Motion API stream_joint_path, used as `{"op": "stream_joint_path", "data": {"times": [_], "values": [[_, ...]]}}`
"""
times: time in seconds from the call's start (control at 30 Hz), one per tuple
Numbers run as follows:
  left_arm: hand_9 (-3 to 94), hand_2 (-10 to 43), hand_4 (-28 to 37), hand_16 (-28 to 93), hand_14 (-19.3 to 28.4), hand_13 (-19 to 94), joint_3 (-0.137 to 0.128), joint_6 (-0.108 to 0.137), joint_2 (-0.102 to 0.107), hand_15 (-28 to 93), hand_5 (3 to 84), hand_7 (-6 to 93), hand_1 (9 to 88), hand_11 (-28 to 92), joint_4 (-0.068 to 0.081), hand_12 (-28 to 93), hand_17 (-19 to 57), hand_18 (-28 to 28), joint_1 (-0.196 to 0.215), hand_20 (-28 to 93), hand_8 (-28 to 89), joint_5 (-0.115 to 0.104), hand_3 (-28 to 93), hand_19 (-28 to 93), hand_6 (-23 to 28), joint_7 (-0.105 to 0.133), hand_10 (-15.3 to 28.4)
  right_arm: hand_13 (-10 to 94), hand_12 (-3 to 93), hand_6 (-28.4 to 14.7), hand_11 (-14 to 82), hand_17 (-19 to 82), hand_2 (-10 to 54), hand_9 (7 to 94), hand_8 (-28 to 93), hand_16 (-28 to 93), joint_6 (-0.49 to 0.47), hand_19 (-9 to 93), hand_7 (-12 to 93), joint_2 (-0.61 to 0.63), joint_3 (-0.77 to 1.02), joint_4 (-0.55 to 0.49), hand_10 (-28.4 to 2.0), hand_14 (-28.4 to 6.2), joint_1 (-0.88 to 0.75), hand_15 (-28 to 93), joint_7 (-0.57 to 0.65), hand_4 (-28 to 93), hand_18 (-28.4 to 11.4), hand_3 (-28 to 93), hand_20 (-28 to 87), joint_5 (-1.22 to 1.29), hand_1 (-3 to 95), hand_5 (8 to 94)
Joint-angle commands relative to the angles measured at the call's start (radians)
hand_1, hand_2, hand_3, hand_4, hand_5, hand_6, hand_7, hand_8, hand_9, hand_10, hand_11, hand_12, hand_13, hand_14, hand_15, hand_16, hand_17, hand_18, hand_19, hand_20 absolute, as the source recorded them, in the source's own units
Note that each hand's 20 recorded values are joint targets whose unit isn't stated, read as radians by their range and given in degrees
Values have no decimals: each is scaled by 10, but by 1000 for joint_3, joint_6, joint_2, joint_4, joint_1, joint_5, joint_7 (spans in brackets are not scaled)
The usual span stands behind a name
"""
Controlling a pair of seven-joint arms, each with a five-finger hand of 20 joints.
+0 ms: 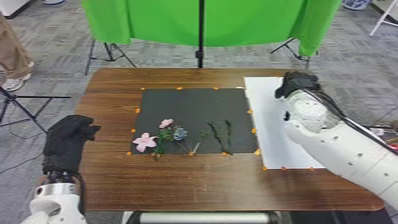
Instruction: Arrange flowers
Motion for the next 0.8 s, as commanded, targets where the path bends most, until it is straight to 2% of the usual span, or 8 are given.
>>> {"op": "stream_joint_path", "data": {"times": [0.03, 0.1, 0.27, 0.4, 0.43, 0.57, 0.7, 0.8], "values": [[515, 153, -91, 88, 240, 464, 11, -11, -5, 932, 474, 553, 348, 709, 3, 362, 51, 257, -3, 542, 103, -17, 735, 647, 183, 0, 226, 586, 142, 41, 205, 232, -95, 654, -129, 93, -102, 903, 156, -34, 15, 47, -150, -111, -47, 692, -28, -283, -241, 770, 509, -73, 358, 593], [512, 146, -97, 73, 243, 459, 24, -1, 22, 932, 473, 544, 341, 706, 2, 359, 47, 256, -4, 536, 92, -43, 742, 644, 178, 23, 228, 593, 145, 43, 213, 236, -95, 665, -131, 95, -105, 902, 159, -42, 16, 62, -143, -105, -50, 689, -10, -283, -241, 779, 509, -66, 372, 602], [499, 132, -105, 41, 245, 450, 26, -7, 10, 931, 471, 530, 326, 696, 4, 353, 39, 253, -5, 528, 25, -41, 757, 636, 169, 22, 230, 669, 178, 49, 196, 277, -95, 755, -70, 134, 55, 921, 158, -15, -48, 95, -101, -65, -38, 650, -8, -282, -228, 703, 481, -114, 476, 703], [465, 106, -125, -46, 251, 415, 33, -9, 22, 886, 475, 417, 295, 616, 3, 296, 15, 248, 9, 507, -169, -68, 759, 604, 154, 61, 240, 771, 295, 57, 121, 329, -95, 914, -9, 174, 164, 932, 161, 10, -103, 92, -49, -28, -18, 638, -6, -283, -207, 606, 486, -138, 576, 852], [457, 102, -129, -58, 252, 405, 5, -30, -33, 873, 471, 388, 290, 595, 2, 279, 11, 247, 16, 505, -160, -19, 760, 598, 150, 17, 242, 786, 299, 58, 132, 339, -95, 927, -6, 177, 195, 932, 156, 12, -105, 90, -46, -26, -16, 645, -11, -283, -203, 600, 493, -145, 585, 861], [410, 89, -177, -95, 259, 361, 0, -33, -33, 799, 451, 263, 259, 518, -1, 215, -6, 246, 30, 503, -113, -23, 752, 573, 140, 34, 233, 802, 282, 52, 187, 352, -95, 936, 1, 183, 289, 932, 145, 29, -132, 41, -47, -26, 18, 652, -27, -283, -200, 613, 508, -161, 585, 876], [382, 82, -224, -110, 262, 310, -27, -49, -70, 734, 424, 197, 235, 434, -4, 172, -24, 245, 42, 488, -96, 11, 749, 536, 122, 0, 222, 806, 278, 47, 204, 355, -95, 937, 6, 187, 353, 932, 145, 31, -120, -56, -50, -29, 30, 654, -75, -283, -202, 642, 514, -165, 573, 882], [377, 81, -236, -109, 262, 292, -6, -29, -21, 717, 417, 183, 227, 418, -6, 167, -31, 243, 45, 475, -91, -35, 749, 519, 118, 43, 220, 805, 276, 42, 210, 355, -95, 937, 11, 191, 343, 932, 144, 23, -104, -149, -52, -32, 21, 661, -138, -283, -205, 669, 522, -172, 556, 885]]}}
